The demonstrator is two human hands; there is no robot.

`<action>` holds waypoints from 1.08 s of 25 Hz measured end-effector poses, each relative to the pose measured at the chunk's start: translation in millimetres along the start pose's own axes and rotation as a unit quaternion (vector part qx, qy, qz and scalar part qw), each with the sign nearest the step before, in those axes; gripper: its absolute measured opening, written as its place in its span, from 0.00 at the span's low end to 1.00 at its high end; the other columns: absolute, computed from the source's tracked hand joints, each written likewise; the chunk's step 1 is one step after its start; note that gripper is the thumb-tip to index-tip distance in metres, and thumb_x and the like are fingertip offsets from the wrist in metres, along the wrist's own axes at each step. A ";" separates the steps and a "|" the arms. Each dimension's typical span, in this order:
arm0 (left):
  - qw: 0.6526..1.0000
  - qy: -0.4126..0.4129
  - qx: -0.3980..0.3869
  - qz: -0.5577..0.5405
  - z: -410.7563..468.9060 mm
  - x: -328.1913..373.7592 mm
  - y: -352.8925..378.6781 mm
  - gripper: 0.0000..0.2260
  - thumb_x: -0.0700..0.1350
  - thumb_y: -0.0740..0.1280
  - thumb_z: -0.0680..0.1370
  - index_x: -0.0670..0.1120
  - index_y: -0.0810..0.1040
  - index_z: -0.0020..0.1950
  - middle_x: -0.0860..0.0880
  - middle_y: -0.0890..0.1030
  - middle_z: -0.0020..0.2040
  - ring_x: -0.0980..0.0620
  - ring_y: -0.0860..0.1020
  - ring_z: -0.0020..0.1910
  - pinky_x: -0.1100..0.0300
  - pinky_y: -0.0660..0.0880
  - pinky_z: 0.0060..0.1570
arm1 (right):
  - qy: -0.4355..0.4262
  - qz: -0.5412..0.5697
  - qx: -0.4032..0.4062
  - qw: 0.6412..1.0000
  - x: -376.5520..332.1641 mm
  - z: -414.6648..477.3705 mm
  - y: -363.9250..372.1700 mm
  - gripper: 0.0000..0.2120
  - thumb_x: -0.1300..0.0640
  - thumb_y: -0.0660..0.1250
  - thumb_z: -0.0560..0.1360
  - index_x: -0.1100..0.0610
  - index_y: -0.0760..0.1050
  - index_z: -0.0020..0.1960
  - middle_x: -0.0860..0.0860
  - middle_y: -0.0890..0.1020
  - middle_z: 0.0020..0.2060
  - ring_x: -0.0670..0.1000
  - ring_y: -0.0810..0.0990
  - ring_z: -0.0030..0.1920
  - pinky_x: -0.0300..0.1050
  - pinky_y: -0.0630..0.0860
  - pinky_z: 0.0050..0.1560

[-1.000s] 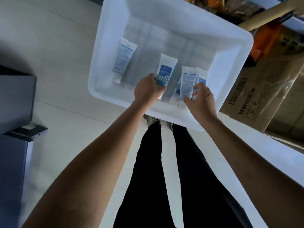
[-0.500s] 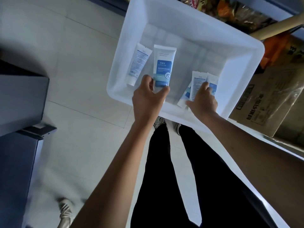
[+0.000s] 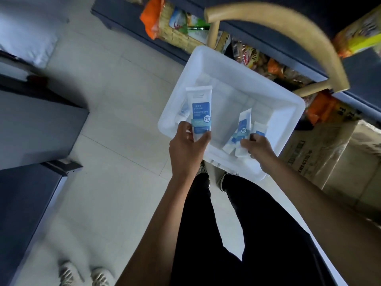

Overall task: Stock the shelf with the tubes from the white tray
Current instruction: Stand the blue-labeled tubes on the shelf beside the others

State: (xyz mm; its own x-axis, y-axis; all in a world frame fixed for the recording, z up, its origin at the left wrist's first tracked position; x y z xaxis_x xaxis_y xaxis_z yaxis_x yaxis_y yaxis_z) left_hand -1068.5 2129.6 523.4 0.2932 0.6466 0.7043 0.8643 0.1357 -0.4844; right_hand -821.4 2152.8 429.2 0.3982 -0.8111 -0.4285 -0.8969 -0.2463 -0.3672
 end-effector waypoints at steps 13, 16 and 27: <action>0.983 0.144 0.031 -0.107 -83.6 187.7 -84.5 0.11 0.50 0.75 0.74 0.52 0.75 0.51 0.55 0.83 0.43 0.56 0.79 0.40 0.60 0.75 0.39 | -0.272 0.199 -0.098 0.936 -159.2 -230.1 -101.5 0.13 0.57 0.66 0.78 0.54 0.81 0.61 0.54 0.86 0.52 0.55 0.83 0.49 0.49 0.78 0.48; 0.973 0.196 0.024 -0.122 -93.7 236.5 -94.0 0.11 0.49 0.76 0.74 0.54 0.76 0.52 0.57 0.83 0.44 0.56 0.79 0.42 0.65 0.74 0.39 | -0.354 0.185 -0.094 0.912 -198.8 -273.4 -134.2 0.13 0.56 0.67 0.76 0.57 0.82 0.59 0.62 0.84 0.52 0.59 0.78 0.45 0.50 0.75 0.42; 0.943 0.292 0.039 -0.157 -112.7 374.3 -72.4 0.13 0.49 0.76 0.74 0.49 0.79 0.56 0.56 0.85 0.49 0.59 0.82 0.43 0.65 0.78 0.39 | -0.481 0.156 -0.017 0.862 -263.6 -344.0 -274.5 0.14 0.57 0.70 0.72 0.56 0.81 0.57 0.50 0.87 0.53 0.52 0.85 0.55 0.41 0.81 0.51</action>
State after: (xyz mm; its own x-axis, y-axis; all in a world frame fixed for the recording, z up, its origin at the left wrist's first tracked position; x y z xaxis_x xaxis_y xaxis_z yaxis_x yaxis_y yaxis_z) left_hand -975.3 2277.1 880.6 0.2229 0.0445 0.9738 0.9202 0.3200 -0.2252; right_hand -746.4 2251.7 926.9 0.0978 -0.0281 -0.9948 -0.9878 -0.1241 -0.0936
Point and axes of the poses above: each hand's wrist, its own z-axis towards the middle knuckle, its own y-axis out of the palm, x = y × z, the point moved 6 cm from there along z, towards the middle knuckle
